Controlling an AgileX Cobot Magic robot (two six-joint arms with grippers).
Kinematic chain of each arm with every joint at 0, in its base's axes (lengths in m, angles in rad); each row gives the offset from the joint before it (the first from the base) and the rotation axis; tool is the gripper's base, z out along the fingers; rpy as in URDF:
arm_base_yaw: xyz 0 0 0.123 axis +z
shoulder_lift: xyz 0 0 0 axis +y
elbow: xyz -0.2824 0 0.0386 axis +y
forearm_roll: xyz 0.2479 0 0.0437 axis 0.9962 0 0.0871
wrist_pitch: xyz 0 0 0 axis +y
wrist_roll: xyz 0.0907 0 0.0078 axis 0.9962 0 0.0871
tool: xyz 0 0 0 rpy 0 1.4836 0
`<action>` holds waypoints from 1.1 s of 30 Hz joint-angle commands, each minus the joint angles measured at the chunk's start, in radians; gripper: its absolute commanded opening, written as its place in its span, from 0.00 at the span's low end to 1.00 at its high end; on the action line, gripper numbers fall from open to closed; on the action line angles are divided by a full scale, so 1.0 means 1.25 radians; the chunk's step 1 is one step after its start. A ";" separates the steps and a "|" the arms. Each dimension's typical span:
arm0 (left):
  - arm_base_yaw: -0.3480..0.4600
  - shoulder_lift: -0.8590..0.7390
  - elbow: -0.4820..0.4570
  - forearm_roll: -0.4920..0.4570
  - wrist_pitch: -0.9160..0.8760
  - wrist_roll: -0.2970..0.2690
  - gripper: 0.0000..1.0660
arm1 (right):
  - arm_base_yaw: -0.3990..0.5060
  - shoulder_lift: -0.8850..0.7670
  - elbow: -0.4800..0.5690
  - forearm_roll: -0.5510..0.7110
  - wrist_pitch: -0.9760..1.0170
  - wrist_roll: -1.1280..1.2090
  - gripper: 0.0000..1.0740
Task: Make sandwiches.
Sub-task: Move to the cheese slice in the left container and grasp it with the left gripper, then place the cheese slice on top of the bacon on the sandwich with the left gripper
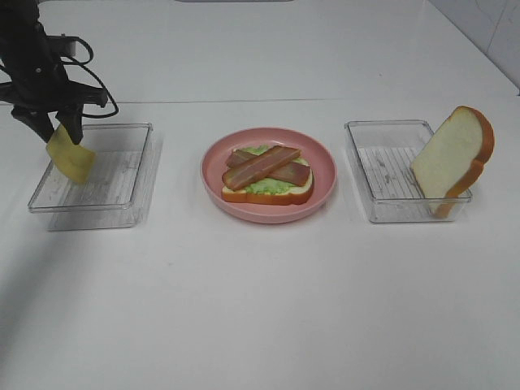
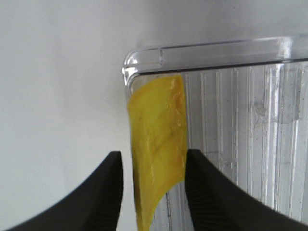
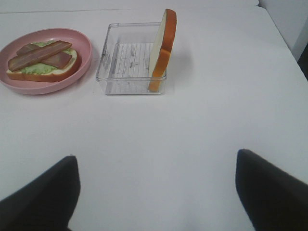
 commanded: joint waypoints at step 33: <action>-0.099 -0.230 -0.002 -0.134 0.058 0.004 0.00 | 0.000 -0.017 0.001 0.000 -0.009 -0.007 0.79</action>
